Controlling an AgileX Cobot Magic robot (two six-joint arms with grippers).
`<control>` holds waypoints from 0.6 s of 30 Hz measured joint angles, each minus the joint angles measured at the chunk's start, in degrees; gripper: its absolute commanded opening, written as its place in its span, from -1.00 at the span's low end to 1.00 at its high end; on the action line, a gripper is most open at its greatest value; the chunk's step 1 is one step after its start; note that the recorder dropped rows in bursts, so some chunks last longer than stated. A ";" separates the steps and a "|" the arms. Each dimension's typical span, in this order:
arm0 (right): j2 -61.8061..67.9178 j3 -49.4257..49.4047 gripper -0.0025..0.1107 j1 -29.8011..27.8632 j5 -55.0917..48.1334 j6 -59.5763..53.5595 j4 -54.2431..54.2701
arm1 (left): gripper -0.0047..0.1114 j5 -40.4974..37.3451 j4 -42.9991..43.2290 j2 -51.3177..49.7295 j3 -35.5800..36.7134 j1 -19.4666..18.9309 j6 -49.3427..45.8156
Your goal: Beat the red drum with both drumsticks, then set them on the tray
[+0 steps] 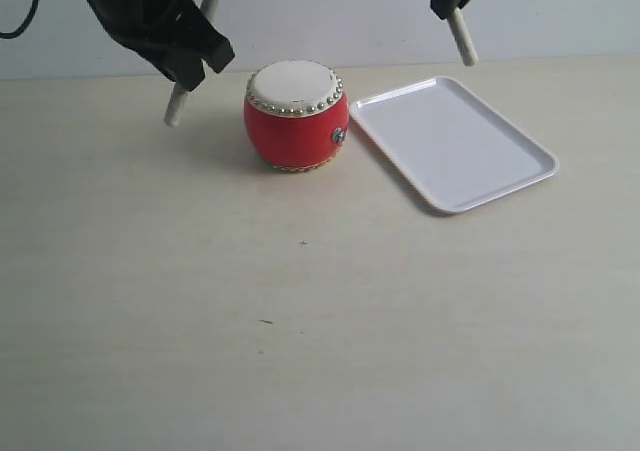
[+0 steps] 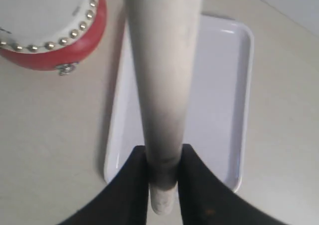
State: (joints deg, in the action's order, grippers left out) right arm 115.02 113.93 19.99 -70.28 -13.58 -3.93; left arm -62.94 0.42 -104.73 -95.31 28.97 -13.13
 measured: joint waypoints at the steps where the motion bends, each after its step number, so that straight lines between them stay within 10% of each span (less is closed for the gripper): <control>1: 0.63 0.00 -0.96 -0.77 0.00 0.00 0.13 | -0.92 1.38 -0.42 0.69 1.44 0.00 -0.39; 18: 15.20 0.00 -0.96 -7.47 0.00 -4.69 0.39 | -0.92 19.35 -16.36 3.98 20.35 0.00 -15.71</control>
State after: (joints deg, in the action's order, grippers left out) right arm 130.22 113.93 12.52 -70.28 -18.27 -3.54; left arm -43.59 -15.94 -100.75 -74.96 28.97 -28.84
